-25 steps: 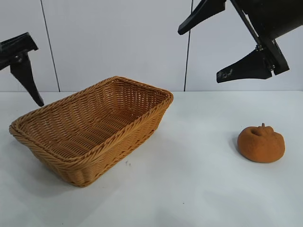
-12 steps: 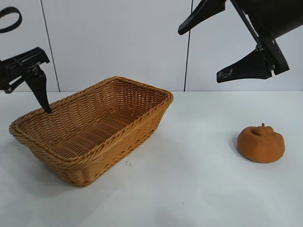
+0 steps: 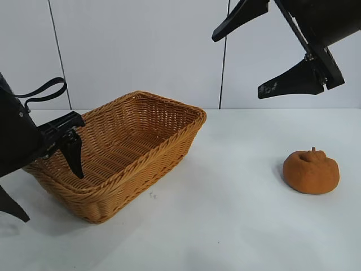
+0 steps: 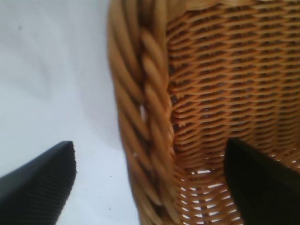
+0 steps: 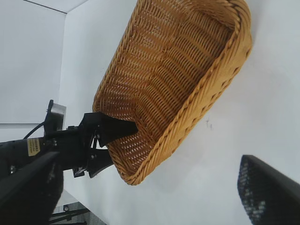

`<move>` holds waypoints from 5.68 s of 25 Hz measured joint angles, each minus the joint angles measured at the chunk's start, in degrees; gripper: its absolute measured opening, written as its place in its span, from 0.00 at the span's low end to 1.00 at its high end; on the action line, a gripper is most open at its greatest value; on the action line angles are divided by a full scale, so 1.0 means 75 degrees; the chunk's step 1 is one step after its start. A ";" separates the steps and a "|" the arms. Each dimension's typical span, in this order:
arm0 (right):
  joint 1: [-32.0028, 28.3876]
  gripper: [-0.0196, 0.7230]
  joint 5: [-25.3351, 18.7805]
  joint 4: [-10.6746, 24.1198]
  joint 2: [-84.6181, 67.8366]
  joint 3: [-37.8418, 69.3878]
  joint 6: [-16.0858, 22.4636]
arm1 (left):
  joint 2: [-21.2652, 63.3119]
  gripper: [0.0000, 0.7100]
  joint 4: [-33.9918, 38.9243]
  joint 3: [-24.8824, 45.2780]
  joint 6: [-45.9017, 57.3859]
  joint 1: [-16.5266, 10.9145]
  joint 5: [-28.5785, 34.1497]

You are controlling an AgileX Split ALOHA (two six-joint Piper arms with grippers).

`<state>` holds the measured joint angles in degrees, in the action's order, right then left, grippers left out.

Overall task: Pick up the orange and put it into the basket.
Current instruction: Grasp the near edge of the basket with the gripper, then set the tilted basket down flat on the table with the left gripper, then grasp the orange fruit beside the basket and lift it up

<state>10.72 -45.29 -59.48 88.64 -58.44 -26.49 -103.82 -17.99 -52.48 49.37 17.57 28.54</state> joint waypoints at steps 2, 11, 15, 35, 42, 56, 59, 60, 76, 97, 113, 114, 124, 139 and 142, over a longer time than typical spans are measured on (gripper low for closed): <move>0.0000 0.96 0.0000 0.0000 0.0000 0.0000 0.0000 | -0.0008 0.71 -0.0081 0.0000 -0.0066 0.0000 -0.0098; 0.0000 0.96 0.0000 0.0000 0.0000 0.0000 0.0000 | -0.0008 0.12 -0.0176 0.0000 -0.0072 0.0000 -0.0135; 0.0000 0.96 0.0000 0.0000 0.0000 0.0000 0.0000 | -0.0008 0.12 -0.0159 -0.0248 -0.0329 -0.0016 0.0287; 0.0000 0.96 -0.0007 -0.0001 0.0000 0.0000 0.0000 | -0.1733 0.12 -0.0463 -0.4133 -0.5316 -0.0713 0.3908; 0.0000 0.96 -0.0007 -0.0001 0.0000 0.0000 0.0000 | -0.2038 0.11 -0.0532 -0.4172 -0.5725 -0.0713 0.4010; 0.0000 0.96 -0.0007 -0.0001 0.0000 0.0000 0.0000 | -0.2369 0.73 -0.0676 -0.4172 -0.5834 -0.0713 0.3955; 0.0000 0.96 -0.0007 -0.0001 0.0000 0.0000 0.0000 | -0.2289 0.86 -0.0676 -0.4172 -0.5834 -0.0713 0.4082; 0.0000 0.96 -0.0007 -0.0001 0.0000 0.0000 0.0000 | -0.2200 0.88 -0.0668 -0.4172 -0.5834 -0.0713 0.4079; 0.0000 0.96 -0.0014 0.0007 0.0000 0.0000 0.0000 | 0.0033 0.91 0.3216 -0.4172 -0.5658 -0.1097 0.4568; 0.0000 0.96 -0.0076 -0.0001 0.0000 0.0000 0.0000 | 0.1968 0.91 0.1986 -0.2965 -0.6298 -0.2310 0.5442; 0.0000 0.96 -0.0103 -0.0001 0.0000 0.0000 0.0000 | 0.8046 0.91 0.2010 0.1776 -0.6339 -0.2310 0.5058; 0.0000 0.96 -0.0103 -0.0001 0.0000 0.0000 0.0000 | 0.8453 0.91 0.2010 0.2019 -0.6339 -0.2310 0.5010; 0.0000 0.96 -0.0402 0.0653 0.0000 -0.0537 0.0022 | 1.1637 0.91 0.2016 0.3138 -0.6339 -0.2310 0.4381; -0.0538 0.96 -0.1170 0.5584 0.0014 -0.2030 0.2814 | 1.3878 0.91 0.2016 0.3160 -0.6339 -0.2310 0.4339; -0.1075 0.96 -0.1170 0.5670 0.0096 -0.2039 0.2822 | 1.3878 0.91 0.2016 0.3160 -0.6339 -0.2310 0.4332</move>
<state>2.66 -54.07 -16.96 89.36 -73.73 -5.32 0.26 -2.87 -28.78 1.83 0.24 61.03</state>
